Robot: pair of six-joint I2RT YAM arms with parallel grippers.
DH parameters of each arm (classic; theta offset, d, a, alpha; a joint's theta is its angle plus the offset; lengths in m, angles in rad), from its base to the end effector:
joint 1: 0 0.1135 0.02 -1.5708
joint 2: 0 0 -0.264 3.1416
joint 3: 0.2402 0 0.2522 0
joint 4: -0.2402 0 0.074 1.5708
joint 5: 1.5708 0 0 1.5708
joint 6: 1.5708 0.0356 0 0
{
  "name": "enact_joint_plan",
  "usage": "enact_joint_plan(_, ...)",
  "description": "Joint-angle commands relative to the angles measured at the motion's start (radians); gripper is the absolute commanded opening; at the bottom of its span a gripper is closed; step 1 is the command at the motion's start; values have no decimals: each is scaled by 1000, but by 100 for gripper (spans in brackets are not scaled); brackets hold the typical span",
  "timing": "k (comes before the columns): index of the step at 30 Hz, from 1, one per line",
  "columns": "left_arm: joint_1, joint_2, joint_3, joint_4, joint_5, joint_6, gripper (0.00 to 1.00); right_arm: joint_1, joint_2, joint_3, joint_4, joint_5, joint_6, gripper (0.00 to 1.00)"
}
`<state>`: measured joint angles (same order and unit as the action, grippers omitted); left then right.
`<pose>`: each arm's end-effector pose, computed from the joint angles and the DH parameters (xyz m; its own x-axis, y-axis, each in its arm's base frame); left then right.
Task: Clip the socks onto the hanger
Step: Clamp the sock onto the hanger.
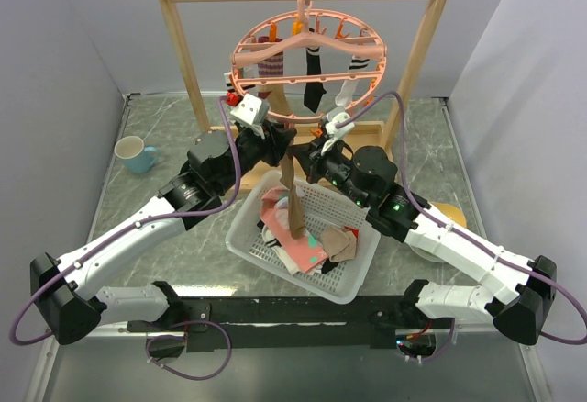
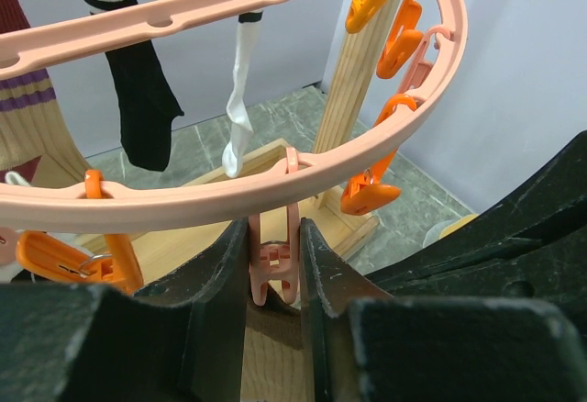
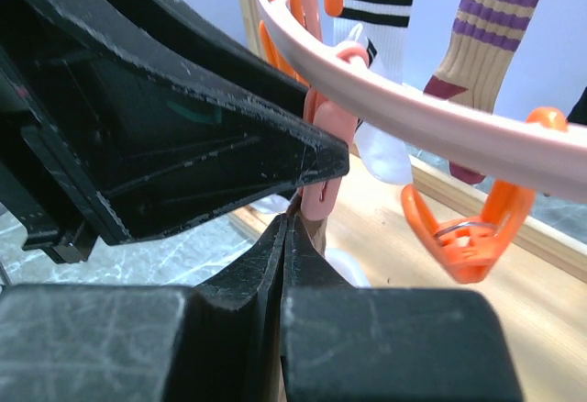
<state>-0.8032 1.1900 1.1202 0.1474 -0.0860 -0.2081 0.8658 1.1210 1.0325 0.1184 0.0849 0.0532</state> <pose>0.1963 -0.1990 0.4098 -0.0832 -0.2102 -0.9741 0.6544 0.7257 -0.2125 0.1733 0.1991 0.3926 -0.0181 0.0605 -0.9980 -0.7040 0.7080 0.0557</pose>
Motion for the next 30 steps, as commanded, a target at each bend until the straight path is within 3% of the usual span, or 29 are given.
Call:
enact_joint_plan(1, -19, -15, -22, -60, 31, -8, 1, -4, -13, 67, 36, -5, -15, 0)
enact_joint_plan(30, -19, -13, -17, -58, 31, -2, 1, -2, -55, 77, 32, -14, -16, 0)
